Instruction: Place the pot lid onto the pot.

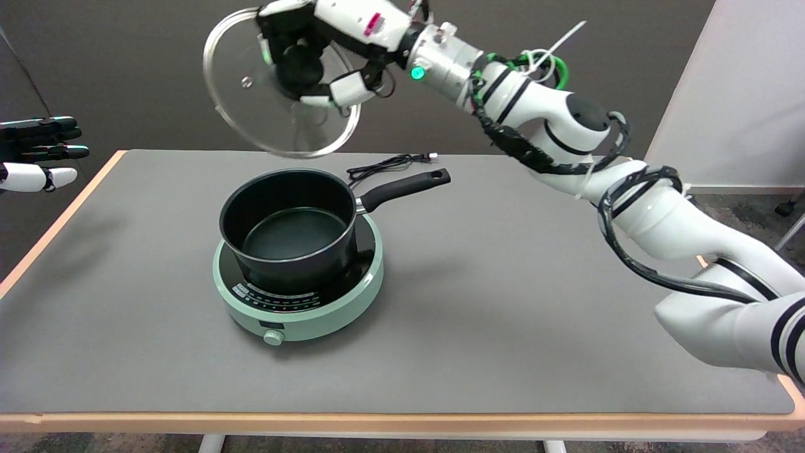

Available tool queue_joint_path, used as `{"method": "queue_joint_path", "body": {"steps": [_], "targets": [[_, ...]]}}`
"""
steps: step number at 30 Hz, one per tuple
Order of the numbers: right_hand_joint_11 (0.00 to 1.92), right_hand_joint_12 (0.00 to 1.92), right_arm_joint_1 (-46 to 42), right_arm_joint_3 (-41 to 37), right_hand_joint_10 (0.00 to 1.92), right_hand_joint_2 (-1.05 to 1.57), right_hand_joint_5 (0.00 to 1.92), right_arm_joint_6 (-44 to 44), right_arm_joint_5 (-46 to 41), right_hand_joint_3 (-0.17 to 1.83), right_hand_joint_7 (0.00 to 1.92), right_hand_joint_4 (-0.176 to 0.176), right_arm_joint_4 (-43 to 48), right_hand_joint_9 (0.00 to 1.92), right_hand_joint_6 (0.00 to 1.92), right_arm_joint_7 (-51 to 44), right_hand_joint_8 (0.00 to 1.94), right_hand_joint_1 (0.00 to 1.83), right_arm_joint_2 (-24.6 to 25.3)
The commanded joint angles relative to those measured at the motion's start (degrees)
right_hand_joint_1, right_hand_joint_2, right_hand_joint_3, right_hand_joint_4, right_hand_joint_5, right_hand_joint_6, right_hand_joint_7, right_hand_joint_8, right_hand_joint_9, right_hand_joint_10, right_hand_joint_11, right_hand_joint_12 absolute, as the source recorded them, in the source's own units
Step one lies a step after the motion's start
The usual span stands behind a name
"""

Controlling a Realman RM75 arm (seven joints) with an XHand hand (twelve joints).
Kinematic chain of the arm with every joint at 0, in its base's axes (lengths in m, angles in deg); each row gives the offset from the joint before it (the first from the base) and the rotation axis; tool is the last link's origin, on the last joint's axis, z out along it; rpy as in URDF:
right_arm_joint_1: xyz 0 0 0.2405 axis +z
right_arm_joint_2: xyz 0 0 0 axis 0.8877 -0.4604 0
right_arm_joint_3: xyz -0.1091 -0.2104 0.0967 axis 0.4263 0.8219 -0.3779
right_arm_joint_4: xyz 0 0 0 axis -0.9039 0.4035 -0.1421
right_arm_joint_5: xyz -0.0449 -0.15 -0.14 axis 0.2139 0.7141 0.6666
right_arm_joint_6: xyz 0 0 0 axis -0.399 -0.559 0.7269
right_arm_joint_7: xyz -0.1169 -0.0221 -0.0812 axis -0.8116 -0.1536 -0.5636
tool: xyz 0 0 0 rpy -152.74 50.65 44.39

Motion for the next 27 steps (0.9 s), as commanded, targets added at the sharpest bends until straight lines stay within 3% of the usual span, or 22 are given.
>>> {"method": "queue_joint_path", "body": {"steps": [1, 9, 17, 21, 27], "targets": [[0.51, 1.92, 9.7, 19.4, 1.71, 0.93, 0.58, 2.0, -5.3, 0.6, 0.75, 0.176, -1.8, 0.7, 1.35, -0.1, 1.43, 1.48, 0.2], [0.51, 1.92, 13.3, 26.0, 1.71, 0.93, 0.58, 4.7, -9.5, 0.6, 0.75, 0.176, -1.5, 0.7, 1.35, 0.3, 1.43, 1.48, -1.1], [0.52, 1.92, 15.3, 26.1, 1.74, 0.9, 0.53, 9.9, -3.2, 0.67, 0.75, 0.176, -2.2, 0.71, 1.41, 6.0, 1.47, 1.49, -1.3], [0.5, 1.92, 15.5, 26.2, 1.75, 0.98, 0.56, 10.8, 0.2, 0.54, 0.7, 0.176, -3.7, 0.66, 1.36, 8.2, 1.48, 1.47, -1.3], [0.49, 1.92, 16.2, 26.1, 1.74, 0.95, 0.53, 10.1, 3.5, 0.59, 0.72, 0.176, -7.9, 0.68, 1.39, 8.2, 1.47, 1.48, -0.4]]}}
